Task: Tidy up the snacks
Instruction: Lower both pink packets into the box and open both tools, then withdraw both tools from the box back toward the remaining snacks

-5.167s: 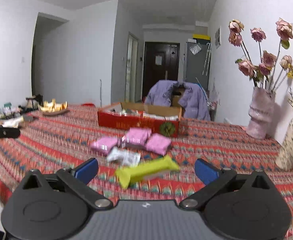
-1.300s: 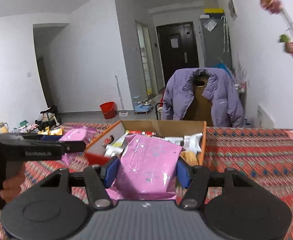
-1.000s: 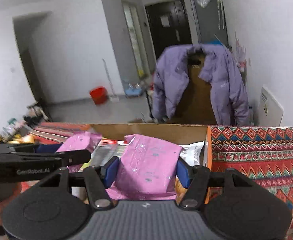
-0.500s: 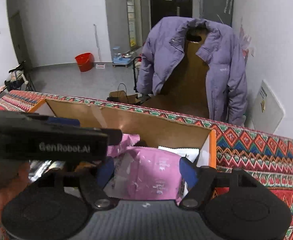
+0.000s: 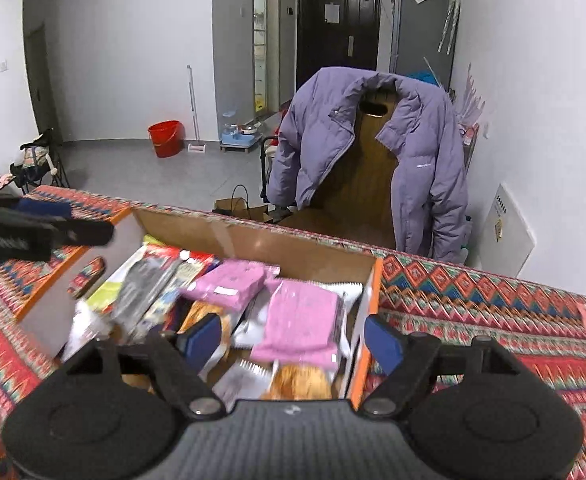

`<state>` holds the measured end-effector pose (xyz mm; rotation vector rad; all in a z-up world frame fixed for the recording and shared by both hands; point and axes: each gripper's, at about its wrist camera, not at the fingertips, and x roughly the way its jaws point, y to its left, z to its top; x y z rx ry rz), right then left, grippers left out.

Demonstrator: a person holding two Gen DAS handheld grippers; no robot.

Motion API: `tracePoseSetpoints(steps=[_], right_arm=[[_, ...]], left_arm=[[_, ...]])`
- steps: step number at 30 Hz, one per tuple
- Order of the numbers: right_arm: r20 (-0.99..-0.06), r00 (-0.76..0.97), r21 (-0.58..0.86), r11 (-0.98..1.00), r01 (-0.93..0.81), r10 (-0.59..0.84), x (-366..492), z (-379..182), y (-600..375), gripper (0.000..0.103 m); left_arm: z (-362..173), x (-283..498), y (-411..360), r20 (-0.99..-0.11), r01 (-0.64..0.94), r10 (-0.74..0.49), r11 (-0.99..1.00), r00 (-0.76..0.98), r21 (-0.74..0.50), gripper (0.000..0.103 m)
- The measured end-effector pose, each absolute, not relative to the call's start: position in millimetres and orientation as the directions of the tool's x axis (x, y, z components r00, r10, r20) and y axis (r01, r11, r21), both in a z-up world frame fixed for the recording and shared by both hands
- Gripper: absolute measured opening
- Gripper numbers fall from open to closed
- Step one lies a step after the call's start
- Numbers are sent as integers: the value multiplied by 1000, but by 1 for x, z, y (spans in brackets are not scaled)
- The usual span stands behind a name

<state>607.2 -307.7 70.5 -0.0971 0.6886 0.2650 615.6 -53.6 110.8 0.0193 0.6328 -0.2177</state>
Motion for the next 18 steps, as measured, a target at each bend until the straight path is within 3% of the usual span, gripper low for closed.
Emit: tracePoseSetpoints(steps=[18], right_arm=[[-478, 840, 4, 957, -289, 256, 365, 86, -320, 90]], left_arm=[[112, 346, -13, -484, 230, -220, 972, 847, -40, 91]])
